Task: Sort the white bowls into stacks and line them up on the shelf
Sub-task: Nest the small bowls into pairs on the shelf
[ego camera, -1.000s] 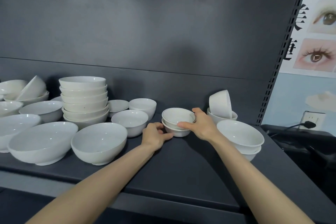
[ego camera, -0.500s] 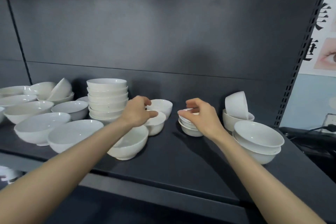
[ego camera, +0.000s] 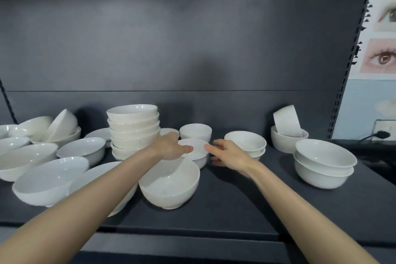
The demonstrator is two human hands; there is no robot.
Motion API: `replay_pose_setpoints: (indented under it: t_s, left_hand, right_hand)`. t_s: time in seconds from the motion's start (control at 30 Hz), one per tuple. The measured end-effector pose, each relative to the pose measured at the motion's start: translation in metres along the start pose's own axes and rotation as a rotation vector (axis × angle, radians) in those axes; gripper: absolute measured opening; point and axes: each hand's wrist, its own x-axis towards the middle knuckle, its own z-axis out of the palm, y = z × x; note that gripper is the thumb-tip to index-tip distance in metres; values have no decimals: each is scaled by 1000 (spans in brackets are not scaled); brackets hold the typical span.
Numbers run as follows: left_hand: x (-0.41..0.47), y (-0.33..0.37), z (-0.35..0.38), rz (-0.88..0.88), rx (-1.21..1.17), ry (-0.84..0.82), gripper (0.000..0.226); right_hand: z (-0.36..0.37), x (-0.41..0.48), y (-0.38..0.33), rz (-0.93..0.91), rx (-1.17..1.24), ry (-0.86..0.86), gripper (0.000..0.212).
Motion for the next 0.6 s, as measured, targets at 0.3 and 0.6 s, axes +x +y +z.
replay_pose_setpoints:
  t_s: [0.3,0.6]
  left_hand:
    - [1,-3,-3,107,-163,77,51]
    - [-17,16,-6,318,-380,181,92]
  right_hand:
    - [0,-7,-11,-71,138,58,28]
    - [-33,-41,-29,-223,-71,239,43]
